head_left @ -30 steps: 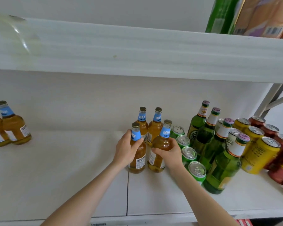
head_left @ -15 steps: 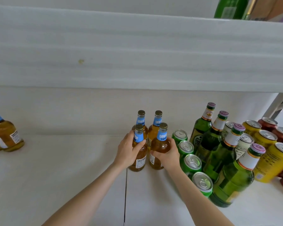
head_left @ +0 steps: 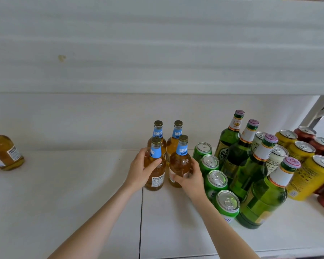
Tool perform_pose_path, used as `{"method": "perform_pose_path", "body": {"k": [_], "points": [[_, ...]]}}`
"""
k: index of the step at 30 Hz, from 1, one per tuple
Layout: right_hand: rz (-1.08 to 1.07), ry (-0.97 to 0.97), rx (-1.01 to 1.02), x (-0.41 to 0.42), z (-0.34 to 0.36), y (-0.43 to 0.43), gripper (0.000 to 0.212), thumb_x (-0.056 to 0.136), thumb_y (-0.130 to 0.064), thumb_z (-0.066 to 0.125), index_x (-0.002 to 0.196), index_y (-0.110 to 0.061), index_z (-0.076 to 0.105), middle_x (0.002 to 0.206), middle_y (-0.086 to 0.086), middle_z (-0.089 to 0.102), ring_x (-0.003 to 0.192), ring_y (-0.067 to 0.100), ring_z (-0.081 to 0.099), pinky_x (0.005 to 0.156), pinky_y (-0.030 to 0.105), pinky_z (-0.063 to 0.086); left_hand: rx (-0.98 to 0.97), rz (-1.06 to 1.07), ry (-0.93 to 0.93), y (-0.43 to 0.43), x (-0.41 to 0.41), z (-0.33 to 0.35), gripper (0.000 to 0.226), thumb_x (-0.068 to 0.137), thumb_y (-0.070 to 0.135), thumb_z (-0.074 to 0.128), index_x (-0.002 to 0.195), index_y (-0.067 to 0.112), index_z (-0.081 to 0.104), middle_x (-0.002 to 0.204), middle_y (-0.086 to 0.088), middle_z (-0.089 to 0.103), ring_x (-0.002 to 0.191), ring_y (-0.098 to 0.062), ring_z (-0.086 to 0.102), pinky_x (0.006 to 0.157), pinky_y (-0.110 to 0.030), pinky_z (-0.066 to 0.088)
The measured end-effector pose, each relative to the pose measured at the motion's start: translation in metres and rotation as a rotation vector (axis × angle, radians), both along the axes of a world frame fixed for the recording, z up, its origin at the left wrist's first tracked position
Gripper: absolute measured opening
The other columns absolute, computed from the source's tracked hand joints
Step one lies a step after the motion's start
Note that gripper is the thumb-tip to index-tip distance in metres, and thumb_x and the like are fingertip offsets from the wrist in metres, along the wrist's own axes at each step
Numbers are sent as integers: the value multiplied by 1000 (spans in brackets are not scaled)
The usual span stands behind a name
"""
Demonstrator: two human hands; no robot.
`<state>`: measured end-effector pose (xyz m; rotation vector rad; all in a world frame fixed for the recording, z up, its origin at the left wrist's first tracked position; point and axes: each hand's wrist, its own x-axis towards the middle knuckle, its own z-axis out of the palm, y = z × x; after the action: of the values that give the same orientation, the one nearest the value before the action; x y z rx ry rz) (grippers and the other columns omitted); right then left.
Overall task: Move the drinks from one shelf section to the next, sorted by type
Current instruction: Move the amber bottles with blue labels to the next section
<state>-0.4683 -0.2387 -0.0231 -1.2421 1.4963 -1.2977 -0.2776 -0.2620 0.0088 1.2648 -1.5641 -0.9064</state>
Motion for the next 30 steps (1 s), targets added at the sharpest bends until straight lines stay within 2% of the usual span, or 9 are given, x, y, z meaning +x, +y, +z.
{"method": "perform_pose_path", "body": {"k": [1, 3, 7, 11, 17, 21, 24, 27, 30], "points": [[-5, -15, 4, 0, -5, 5, 95, 60, -12, 92, 140, -24, 41, 123, -15, 59, 109, -3, 59, 91, 17, 50, 19, -1, 19, 5, 4, -5, 48, 81, 48, 68, 123, 38, 48, 116, 22, 60, 107, 6, 58, 84, -11, 50], [-4, -44, -5, 0, -15, 14, 93, 63, -7, 90, 141, -21, 40, 124, -14, 59, 107, -9, 59, 84, 10, 50, 76, 6, 26, 16, 16, -23, 57, 74, 53, 68, 124, 40, 45, 118, 25, 58, 107, 6, 57, 82, -7, 43], [-12, -80, -21, 3, -22, 19, 84, 73, -5, 83, 143, -21, 41, 132, -7, 59, 115, -1, 58, 95, 21, 51, 195, 24, -33, 31, 29, -61, 74, 76, 36, 81, 138, 23, 45, 119, 2, 66, 108, -8, 63, 85, -12, 46], [-46, -90, -16, 7, -20, 11, 76, 76, -10, 81, 141, -21, 44, 131, -6, 59, 121, 11, 56, 104, 40, 48, 156, 88, -39, 27, 21, -66, 62, 77, 28, 83, 129, 27, 50, 103, 9, 71, 92, 0, 68, 76, -10, 52], [-71, -93, -15, 9, -23, 5, 73, 76, -11, 81, 140, -19, 46, 130, -4, 60, 120, 12, 56, 103, 39, 49, 102, 83, -29, 17, 14, -72, 55, 77, 26, 83, 119, 39, 50, 97, 17, 71, 92, 4, 68, 75, -8, 52], [-64, -93, -16, 9, -23, 2, 73, 76, -12, 81, 140, -19, 45, 130, -4, 60, 120, 10, 56, 102, 35, 49, 100, 94, -54, 8, 13, -75, 56, 76, 29, 84, 121, 37, 51, 98, 15, 71, 91, 6, 68, 74, -8, 51], [-60, -97, -13, 8, -25, 2, 73, 77, -12, 81, 141, -18, 45, 131, -3, 60, 122, 13, 56, 104, 40, 48, 102, 97, -61, 3, 10, -77, 56, 77, 30, 83, 118, 43, 49, 99, 17, 70, 91, 8, 66, 73, -6, 50], [-54, -100, -8, 7, -27, 1, 74, 78, -14, 81, 142, -19, 44, 133, -2, 59, 123, 15, 55, 105, 42, 46, 101, 102, -70, 2, 8, -81, 56, 77, 30, 83, 121, 39, 50, 103, 15, 70, 93, 3, 68, 75, -7, 51], [-55, -91, -11, 7, -27, 1, 74, 77, -16, 81, 141, -20, 44, 133, -3, 58, 123, 14, 54, 105, 40, 47, 97, 103, -67, 2, 8, -83, 56, 77, 28, 83, 124, 35, 53, 103, 17, 70, 94, 6, 67, 75, -6, 50]]}}
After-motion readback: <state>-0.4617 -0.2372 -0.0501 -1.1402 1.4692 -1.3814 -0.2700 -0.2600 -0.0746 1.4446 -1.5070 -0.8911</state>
